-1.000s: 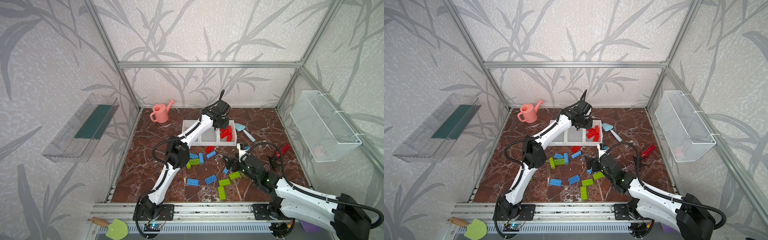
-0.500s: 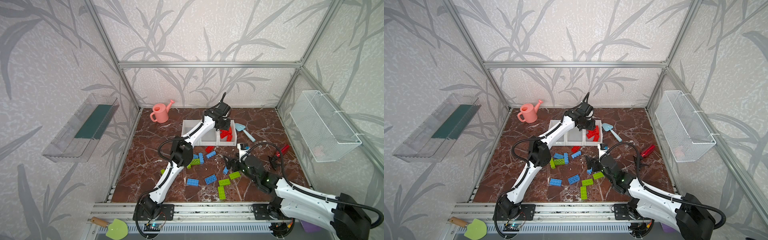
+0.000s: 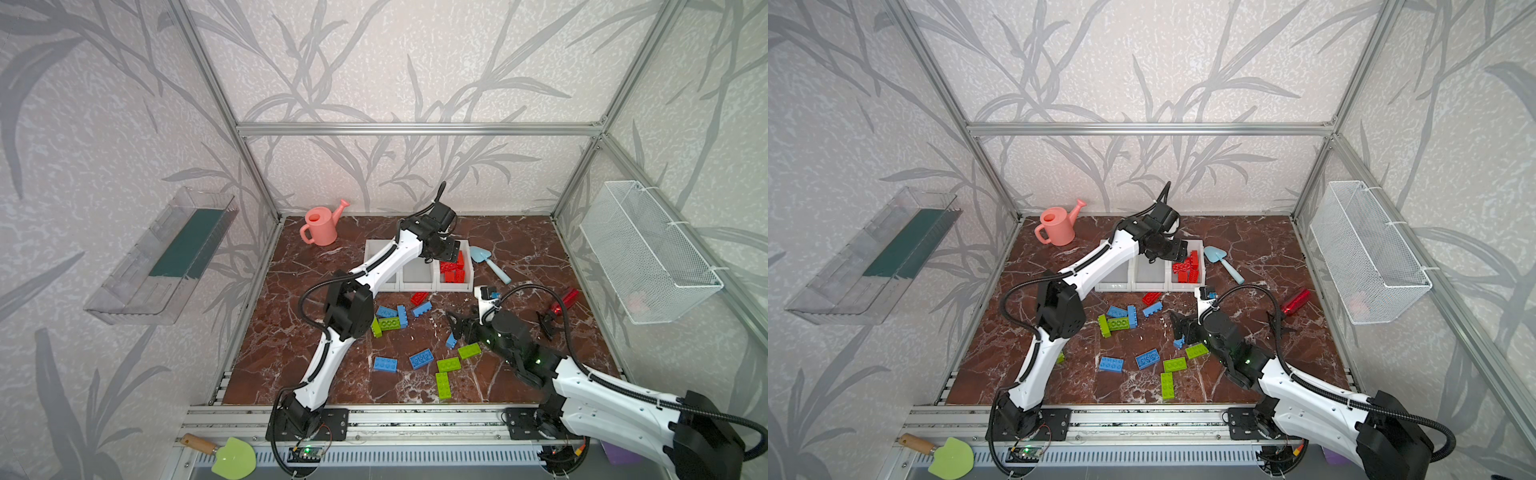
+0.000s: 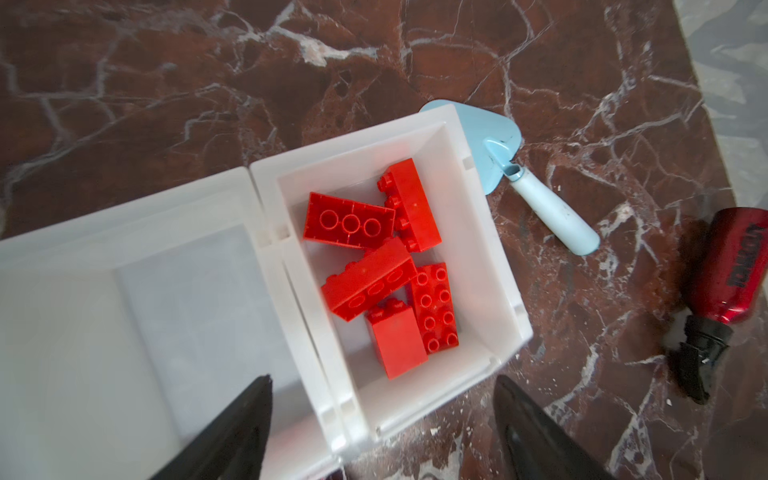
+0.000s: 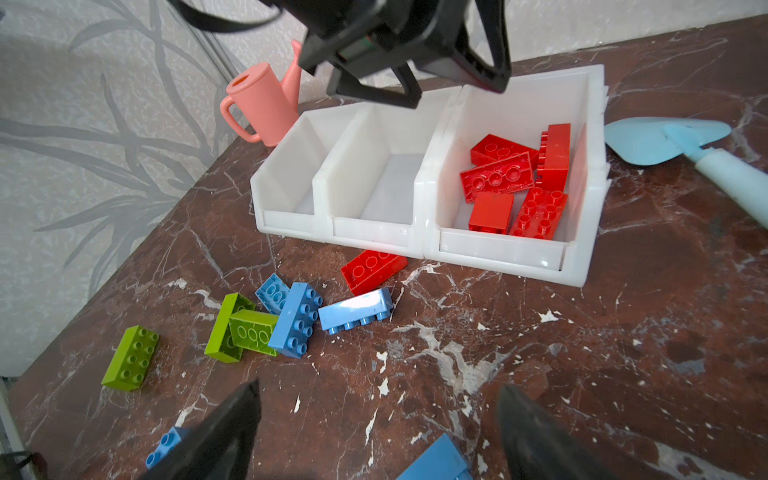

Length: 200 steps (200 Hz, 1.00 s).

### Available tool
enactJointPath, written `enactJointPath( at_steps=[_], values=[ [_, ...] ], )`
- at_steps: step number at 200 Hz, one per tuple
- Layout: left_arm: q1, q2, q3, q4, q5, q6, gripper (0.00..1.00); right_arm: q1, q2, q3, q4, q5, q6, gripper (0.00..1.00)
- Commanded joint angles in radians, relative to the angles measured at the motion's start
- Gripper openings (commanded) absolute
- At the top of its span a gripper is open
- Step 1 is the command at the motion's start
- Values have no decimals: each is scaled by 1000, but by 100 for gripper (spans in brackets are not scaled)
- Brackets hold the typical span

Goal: Sort the legos into containers by color
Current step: 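Withdraw the left gripper while the right gripper reaches to a red brick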

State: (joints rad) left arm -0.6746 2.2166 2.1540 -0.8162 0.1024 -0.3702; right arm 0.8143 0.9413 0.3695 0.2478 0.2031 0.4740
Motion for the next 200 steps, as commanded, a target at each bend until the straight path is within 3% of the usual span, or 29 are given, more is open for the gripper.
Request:
enactJointPath(
  at_steps=[1,48,68,112,151,200],
  values=[
    [0,-192,-150,105,-60,-18,83,-3,45,101,-76,-55,-63,89],
    [1,-586,-615,252,-184,-99,83,-1,294,347,-339,-100,-11,90],
    [0,-758,-825,311,-219,-139,83,6,401,439,-435,-57,73,90],
    [0,-1091,-1151,286,-256,-208,83,34,568,554,-456,61,206,90],
    [0,-1354,-1240,121,-279,-185,82,64,721,691,-579,224,338,91],
    [-1,-1646,-1263,-28,-343,-135,83,71,867,790,-553,249,355,90]
  ],
)
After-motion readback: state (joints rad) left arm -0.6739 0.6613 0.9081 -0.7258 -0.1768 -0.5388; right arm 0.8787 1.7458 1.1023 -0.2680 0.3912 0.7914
